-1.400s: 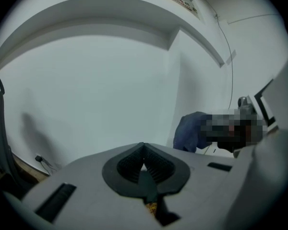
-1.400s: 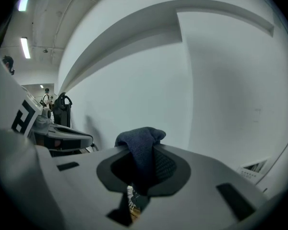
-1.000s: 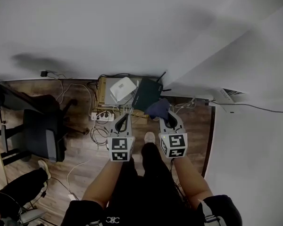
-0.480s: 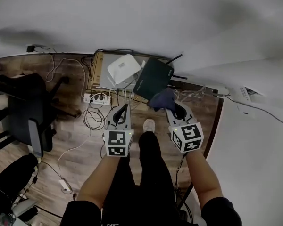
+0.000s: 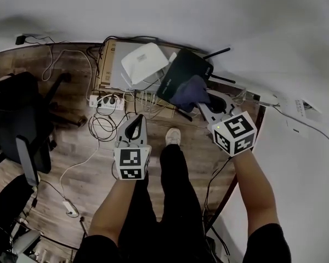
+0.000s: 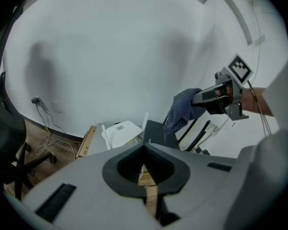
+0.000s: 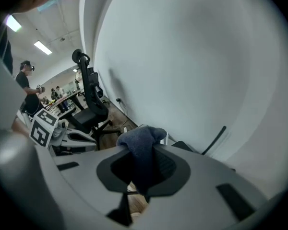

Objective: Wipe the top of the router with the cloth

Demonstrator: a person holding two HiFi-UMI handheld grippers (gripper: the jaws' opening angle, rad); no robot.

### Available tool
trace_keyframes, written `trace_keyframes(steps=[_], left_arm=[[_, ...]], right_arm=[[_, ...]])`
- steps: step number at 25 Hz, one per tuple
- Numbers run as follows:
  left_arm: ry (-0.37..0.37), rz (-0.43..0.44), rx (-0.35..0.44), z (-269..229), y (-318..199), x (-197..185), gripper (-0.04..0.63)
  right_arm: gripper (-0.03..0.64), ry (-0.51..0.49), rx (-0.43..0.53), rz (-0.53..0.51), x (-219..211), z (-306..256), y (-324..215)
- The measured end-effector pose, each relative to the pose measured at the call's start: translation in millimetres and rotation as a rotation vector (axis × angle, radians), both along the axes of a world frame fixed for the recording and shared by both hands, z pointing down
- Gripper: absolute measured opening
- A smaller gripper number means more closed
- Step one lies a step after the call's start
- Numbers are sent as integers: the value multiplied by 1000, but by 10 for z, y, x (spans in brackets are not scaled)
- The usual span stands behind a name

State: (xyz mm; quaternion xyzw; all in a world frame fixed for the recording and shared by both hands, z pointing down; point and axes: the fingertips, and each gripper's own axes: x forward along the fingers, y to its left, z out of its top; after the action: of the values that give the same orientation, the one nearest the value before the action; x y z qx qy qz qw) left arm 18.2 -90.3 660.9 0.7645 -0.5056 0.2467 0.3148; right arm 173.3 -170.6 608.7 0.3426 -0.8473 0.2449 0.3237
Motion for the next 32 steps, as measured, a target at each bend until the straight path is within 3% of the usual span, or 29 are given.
trace_keyframes(steps=[8, 14, 19, 28, 32], left_arm=[[-8, -24, -11, 359, 28, -155, -8], [-5, -24, -53, 539, 104, -177, -8], [-9, -18, -59, 570, 68, -206, -8], [4, -27, -49, 533, -59, -176, -8], [6, -32, -53, 550, -81, -180, -8]], right_arm=[[35, 172, -173, -257, -254, 805, 47], [35, 178, -288, -402, -494, 1231, 143], [35, 242, -422, -542, -551, 1559, 255], [35, 292, -461, -574, -627, 1965, 299], [35, 322, -441, -525, -586, 2086, 204]])
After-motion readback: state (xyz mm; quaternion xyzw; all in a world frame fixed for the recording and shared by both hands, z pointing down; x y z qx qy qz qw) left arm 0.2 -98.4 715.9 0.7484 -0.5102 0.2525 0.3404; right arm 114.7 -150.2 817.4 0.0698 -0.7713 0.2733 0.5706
